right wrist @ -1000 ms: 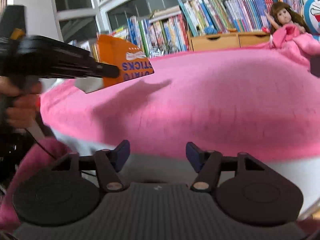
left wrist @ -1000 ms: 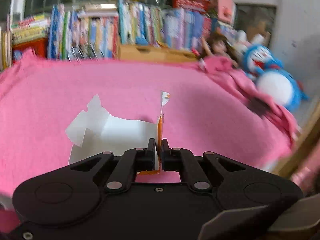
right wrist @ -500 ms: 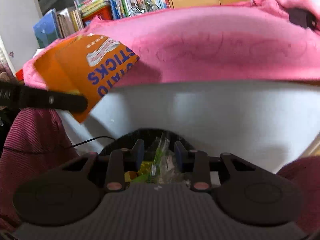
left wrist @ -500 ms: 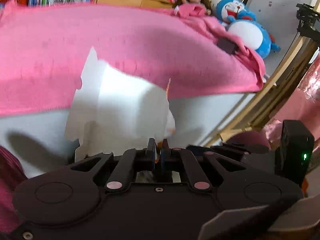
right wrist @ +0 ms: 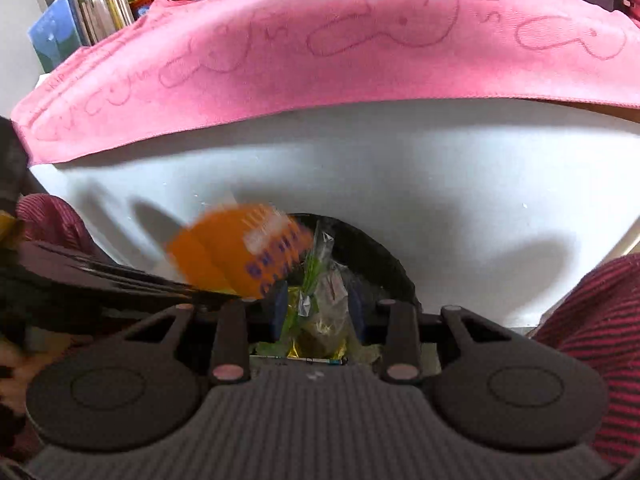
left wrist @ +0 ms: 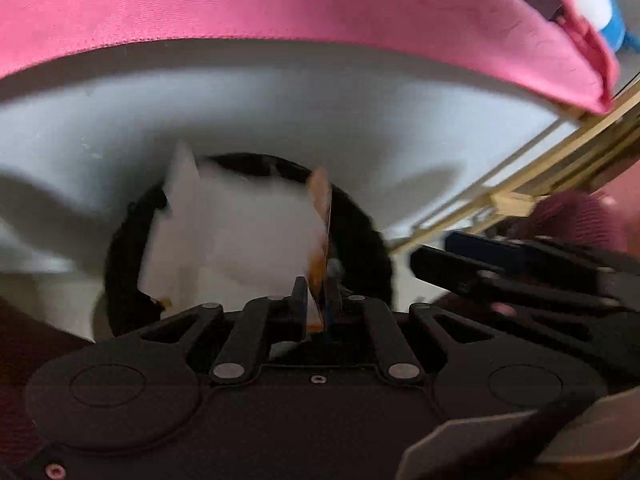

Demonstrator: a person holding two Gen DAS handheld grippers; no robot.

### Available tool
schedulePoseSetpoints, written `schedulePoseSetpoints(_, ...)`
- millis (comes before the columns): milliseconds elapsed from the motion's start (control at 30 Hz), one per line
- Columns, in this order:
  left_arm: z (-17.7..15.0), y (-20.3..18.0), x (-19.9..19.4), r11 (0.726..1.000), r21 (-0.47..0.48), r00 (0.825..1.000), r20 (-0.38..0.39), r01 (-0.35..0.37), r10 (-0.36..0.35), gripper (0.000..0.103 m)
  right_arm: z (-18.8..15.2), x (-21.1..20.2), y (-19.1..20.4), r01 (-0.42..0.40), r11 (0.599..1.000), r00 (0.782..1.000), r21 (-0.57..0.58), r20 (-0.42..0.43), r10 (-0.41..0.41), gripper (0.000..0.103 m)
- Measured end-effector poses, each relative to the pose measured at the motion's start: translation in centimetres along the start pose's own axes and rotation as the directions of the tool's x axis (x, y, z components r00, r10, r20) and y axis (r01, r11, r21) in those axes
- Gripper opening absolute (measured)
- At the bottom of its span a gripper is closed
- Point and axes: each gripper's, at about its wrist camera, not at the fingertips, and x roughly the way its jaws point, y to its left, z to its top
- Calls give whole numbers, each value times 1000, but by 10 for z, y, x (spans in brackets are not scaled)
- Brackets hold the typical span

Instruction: Collect trash

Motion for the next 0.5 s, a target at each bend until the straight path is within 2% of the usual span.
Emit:
schedulePoseSetpoints(67, 1, 3, 4, 1000, 10, 1000, -2, 0, 0, 12, 2, 3, 3, 8, 1000, 1000, -11, -3, -8, 41)
schedulePoseSetpoints(133, 2, 5, 4, 1000, 7, 1000, 0, 7, -7, 25, 4, 4, 6, 17, 1000, 1000, -21, -7, -17, 41)
schedulePoseSetpoints(200, 2, 7, 3, 1000, 5, 1000, 8, -27, 27, 45, 7, 7, 7, 29, 999, 1000, -25, -11, -30, 43)
schedulePoseSetpoints(267, 3, 7, 2, 999, 10, 999, 10, -51, 51, 51, 7, 7, 7, 33, 999, 999, -19, -14, -33, 48)
schedulePoseSetpoints(333, 3, 9, 2, 999, 6, 999, 5, -51, 51, 53, 8, 7, 7, 34, 999, 999, -17, -16, -34, 51)
schedulePoseSetpoints(500, 9, 3, 7, 997, 8, 997, -9, -81, 81, 63, 8, 9, 11, 46, 999, 999, -25, -22, -46, 55)
